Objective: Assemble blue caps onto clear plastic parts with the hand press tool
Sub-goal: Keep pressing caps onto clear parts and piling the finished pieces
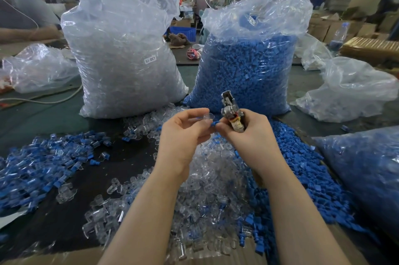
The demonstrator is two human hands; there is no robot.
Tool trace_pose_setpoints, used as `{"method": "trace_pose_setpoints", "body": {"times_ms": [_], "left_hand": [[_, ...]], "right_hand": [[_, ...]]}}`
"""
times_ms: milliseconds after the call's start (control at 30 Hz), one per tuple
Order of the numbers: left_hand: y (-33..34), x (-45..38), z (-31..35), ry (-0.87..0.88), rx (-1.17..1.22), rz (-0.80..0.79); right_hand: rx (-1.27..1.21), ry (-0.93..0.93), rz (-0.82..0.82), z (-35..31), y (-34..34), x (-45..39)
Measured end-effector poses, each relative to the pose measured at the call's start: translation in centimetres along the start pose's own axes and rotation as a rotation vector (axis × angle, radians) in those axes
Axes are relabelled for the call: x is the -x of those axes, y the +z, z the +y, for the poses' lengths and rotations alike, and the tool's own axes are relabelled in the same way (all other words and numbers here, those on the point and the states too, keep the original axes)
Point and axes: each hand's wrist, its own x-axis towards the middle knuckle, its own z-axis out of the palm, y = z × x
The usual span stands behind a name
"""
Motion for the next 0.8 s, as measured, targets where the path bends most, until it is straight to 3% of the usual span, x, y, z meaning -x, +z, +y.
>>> {"method": "trace_pose_setpoints", "body": {"times_ms": [367, 567, 800], "left_hand": [[-0.15, 0.09, -0.05, 0.037, -0.053, -0.004], [-0.06, 0.08, -0.12, 0.131, -0.093, 0.073], [0.10, 0.08, -0.06, 0.100, 0.039, 0.162]], "right_hand": [[-0.012, 0.001, 0.006, 0.01, -0.11, 0.00], [-0.022, -0.003, 0.035, -0.06, -0.18, 0.05], [-0.035, -0.041, 0.099, -0.22, 0.04, 0.02]]}}
